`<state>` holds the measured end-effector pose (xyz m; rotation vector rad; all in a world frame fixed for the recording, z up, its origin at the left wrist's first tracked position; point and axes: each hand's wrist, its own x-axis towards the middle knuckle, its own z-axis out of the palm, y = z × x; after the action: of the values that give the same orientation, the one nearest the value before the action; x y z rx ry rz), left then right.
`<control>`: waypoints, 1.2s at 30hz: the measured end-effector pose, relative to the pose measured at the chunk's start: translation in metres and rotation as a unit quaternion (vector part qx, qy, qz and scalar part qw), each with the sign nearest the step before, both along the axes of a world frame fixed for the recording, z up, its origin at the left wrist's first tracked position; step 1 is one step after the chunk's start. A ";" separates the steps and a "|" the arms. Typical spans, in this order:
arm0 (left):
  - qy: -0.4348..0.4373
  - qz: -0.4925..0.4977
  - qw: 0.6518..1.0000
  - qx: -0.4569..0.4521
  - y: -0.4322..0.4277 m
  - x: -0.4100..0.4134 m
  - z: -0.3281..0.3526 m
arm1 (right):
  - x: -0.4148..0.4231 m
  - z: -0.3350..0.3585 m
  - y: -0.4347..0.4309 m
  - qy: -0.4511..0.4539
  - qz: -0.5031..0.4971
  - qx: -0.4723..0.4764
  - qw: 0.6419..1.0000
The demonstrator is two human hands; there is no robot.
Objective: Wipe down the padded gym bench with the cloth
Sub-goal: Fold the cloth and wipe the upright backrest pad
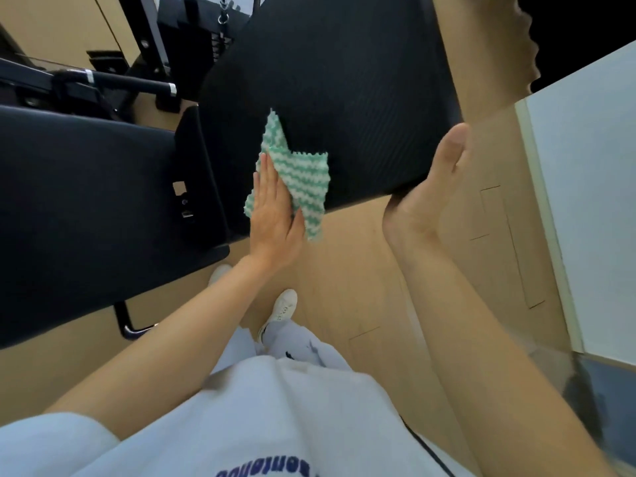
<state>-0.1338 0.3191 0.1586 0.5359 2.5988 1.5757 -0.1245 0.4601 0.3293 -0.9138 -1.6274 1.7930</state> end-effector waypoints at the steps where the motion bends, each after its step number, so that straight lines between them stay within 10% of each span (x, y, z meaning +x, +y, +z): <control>1: -0.044 0.021 0.999 0.001 -0.011 0.005 -0.015 | 0.003 -0.009 -0.004 -0.004 0.005 -0.007 1.000; 13: -0.326 0.099 0.939 0.038 -0.044 -0.013 -0.051 | 0.017 -0.046 -0.029 -0.090 0.057 -0.016 0.994; 25: 0.070 -0.056 0.996 0.001 0.062 -0.060 0.118 | 0.031 -0.007 -0.021 -0.046 0.092 -0.065 0.993; 32: 0.217 -0.124 0.967 -0.058 0.090 -0.088 0.174 | -0.012 0.060 0.024 -0.044 0.057 0.127 0.989; 36: 0.231 -0.126 0.963 -0.057 0.087 -0.110 0.171 | -0.038 0.091 0.038 -0.172 0.112 0.316 0.926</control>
<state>-0.2434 0.4059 0.3293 1.3037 2.7561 1.3365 -0.1621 0.4978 0.4207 -0.7777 -2.4158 1.1247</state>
